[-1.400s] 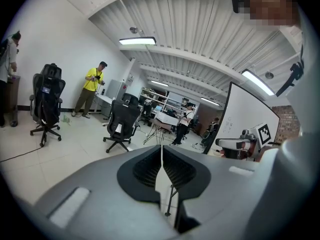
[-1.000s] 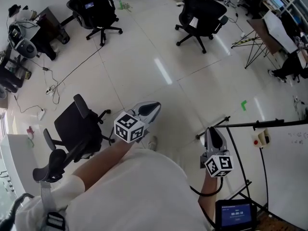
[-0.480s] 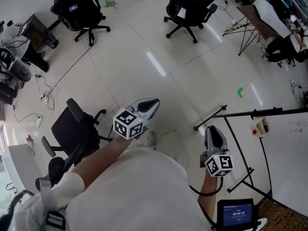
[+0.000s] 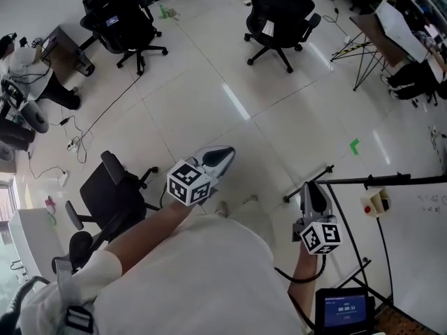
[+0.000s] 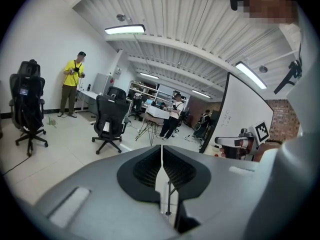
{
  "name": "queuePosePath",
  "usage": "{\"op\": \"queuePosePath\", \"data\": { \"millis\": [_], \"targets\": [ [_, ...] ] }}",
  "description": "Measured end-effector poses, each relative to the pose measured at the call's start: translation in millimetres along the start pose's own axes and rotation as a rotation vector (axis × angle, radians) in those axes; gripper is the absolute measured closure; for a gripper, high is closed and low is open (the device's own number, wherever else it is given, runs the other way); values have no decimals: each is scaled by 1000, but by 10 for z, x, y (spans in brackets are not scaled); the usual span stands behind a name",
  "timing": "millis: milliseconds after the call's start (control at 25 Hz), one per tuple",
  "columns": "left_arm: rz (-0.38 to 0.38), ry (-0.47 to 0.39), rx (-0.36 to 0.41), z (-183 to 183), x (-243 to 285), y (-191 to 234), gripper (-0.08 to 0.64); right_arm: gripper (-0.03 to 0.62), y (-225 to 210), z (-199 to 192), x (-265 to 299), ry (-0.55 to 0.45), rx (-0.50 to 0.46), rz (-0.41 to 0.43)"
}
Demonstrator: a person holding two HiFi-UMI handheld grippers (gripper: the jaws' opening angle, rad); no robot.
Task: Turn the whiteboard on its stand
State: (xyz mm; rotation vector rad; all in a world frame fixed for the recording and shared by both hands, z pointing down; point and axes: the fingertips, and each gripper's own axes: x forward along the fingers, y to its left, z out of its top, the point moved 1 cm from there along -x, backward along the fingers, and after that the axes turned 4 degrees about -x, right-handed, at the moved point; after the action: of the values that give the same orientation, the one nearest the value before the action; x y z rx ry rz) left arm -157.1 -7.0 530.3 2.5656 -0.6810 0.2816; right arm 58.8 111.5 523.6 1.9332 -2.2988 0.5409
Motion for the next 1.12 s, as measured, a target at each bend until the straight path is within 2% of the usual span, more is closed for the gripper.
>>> {"op": "queuePosePath", "data": {
  "millis": [240, 440, 880, 1120],
  "targets": [
    [8, -8, 6, 286, 360, -112, 535, 531, -384, 286, 64, -15, -3, 0],
    [-3, -20, 12, 426, 690, -281, 535, 531, -759, 372, 28, -15, -3, -13],
    [25, -14, -3, 330, 915, -359, 535, 537, -1101, 356, 95, -17, 0, -1],
    [1, -8, 10, 387, 1071, -381, 535, 537, -1206, 396, 32, -27, 7, -28]
  ]
}}
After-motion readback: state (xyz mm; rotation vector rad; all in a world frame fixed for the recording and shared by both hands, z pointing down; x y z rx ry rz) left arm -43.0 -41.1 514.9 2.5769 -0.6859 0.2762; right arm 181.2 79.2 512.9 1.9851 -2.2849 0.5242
